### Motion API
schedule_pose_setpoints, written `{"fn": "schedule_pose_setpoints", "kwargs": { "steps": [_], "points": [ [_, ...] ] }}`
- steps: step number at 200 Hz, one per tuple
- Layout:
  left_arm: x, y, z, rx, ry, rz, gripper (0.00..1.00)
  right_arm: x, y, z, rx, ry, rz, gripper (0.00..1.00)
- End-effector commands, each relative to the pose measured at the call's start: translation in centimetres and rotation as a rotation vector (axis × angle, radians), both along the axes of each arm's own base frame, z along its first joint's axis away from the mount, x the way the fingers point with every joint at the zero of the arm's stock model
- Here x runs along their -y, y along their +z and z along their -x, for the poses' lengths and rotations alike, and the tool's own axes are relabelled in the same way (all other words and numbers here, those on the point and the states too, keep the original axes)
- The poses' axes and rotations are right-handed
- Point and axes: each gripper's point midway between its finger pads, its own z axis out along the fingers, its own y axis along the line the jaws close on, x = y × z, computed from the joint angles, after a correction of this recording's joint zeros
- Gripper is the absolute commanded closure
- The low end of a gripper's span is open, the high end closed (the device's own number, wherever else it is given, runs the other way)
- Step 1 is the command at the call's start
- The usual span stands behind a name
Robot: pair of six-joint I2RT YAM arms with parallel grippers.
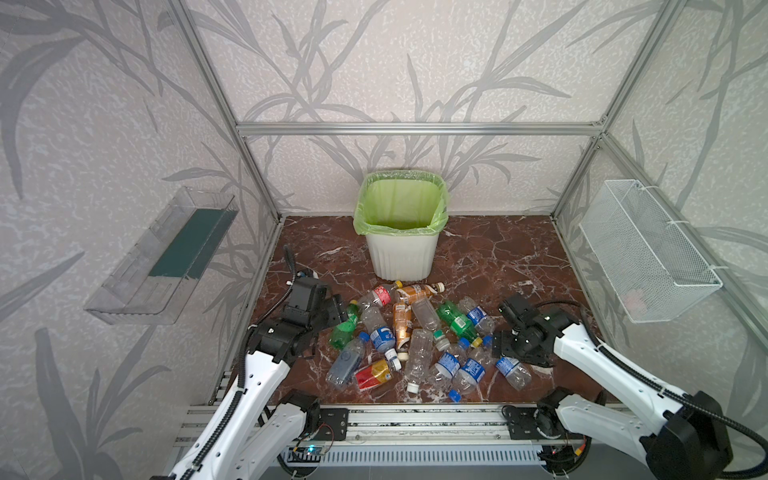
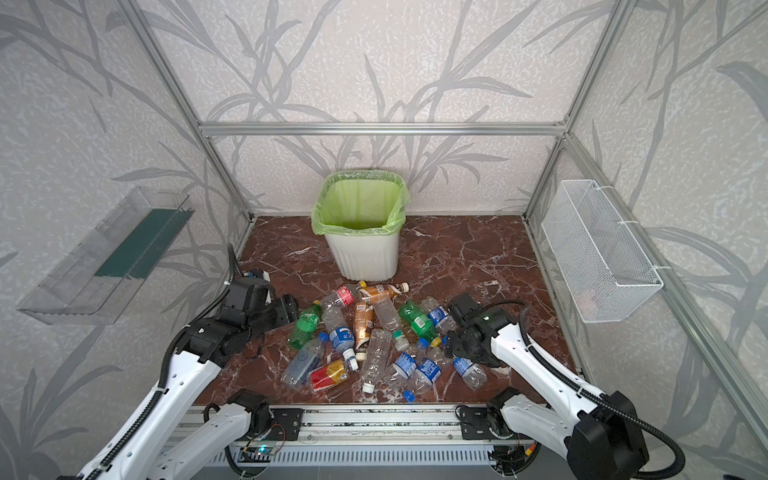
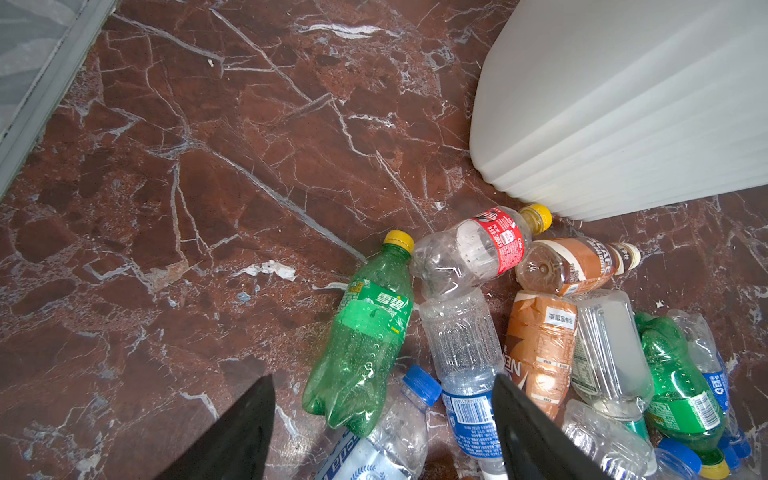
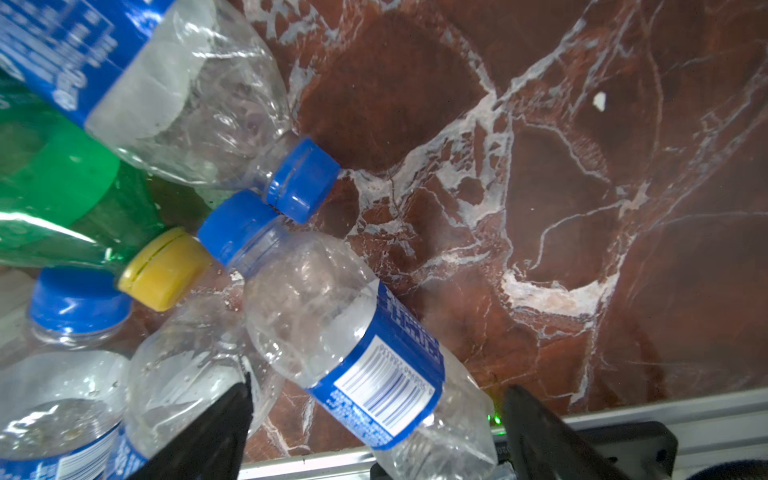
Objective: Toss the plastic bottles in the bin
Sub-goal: 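Lower both grippers toward the bottle pile while the right grasps a clear blue-capped bottle, then lift the clear bottle with the right gripper and drop it into the bin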
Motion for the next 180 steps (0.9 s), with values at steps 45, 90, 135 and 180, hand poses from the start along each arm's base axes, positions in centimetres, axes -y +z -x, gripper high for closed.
{"fn": "schedule_pose_setpoints", "kwargs": {
  "steps": [45, 90, 135, 180],
  "points": [
    [0.1, 0.0, -0.1, 0.004, 0.006, 0.011, 0.18, 0.1, -2.7, 0.2, -0.083, 0.023, 0.054, 0.05],
    [0.1, 0.1, -0.2, 0.007, 0.005, 0.006, 0.18, 0.6, -3.7, 0.1, -0.117, 0.015, 0.101, 0.13],
    [0.3, 0.0, -0.3, 0.005, 0.006, 0.015, 0.18, 1.2, -4.0, -0.4, -0.095, -0.006, 0.127, 0.29],
    [0.3, 0.0, -0.3, 0.005, 0.007, 0.016, 0.18, 1.8, -3.5, -0.8, -0.060, -0.036, 0.118, 0.44]
  ]
}}
